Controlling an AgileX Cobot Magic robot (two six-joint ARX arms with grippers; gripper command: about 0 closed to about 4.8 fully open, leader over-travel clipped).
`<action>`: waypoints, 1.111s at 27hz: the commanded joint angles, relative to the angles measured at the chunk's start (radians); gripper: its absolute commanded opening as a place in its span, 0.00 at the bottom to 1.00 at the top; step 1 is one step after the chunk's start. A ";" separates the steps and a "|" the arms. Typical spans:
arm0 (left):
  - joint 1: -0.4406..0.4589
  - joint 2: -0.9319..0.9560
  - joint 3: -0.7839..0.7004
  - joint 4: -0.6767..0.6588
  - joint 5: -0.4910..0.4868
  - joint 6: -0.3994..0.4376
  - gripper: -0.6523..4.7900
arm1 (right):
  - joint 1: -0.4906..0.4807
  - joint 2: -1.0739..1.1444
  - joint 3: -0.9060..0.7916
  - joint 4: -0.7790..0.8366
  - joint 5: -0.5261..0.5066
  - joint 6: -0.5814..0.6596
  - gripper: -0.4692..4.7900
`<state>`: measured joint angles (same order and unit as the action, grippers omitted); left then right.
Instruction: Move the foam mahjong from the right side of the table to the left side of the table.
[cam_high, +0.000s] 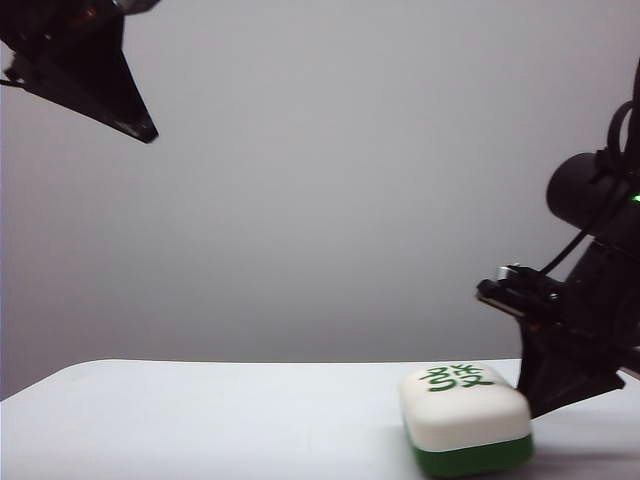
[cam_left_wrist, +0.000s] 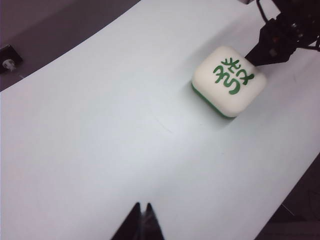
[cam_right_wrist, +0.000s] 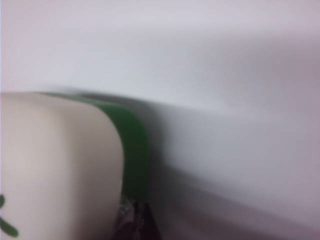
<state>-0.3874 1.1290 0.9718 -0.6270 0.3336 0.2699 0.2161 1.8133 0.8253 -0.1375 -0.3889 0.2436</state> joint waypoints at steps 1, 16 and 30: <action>0.000 -0.045 0.005 -0.044 0.007 0.000 0.11 | 0.058 -0.005 0.002 0.012 -0.006 0.016 0.08; 0.002 -0.215 0.007 -0.301 -0.072 0.001 0.11 | 0.255 0.056 0.104 0.009 0.048 0.101 0.08; 0.001 -0.320 0.007 -0.408 -0.072 0.004 0.11 | 0.437 0.181 0.267 0.021 0.023 0.215 0.08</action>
<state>-0.3866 0.8158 0.9733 -1.0168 0.2604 0.2726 0.6373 1.9869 1.0687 -0.1150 -0.3496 0.4522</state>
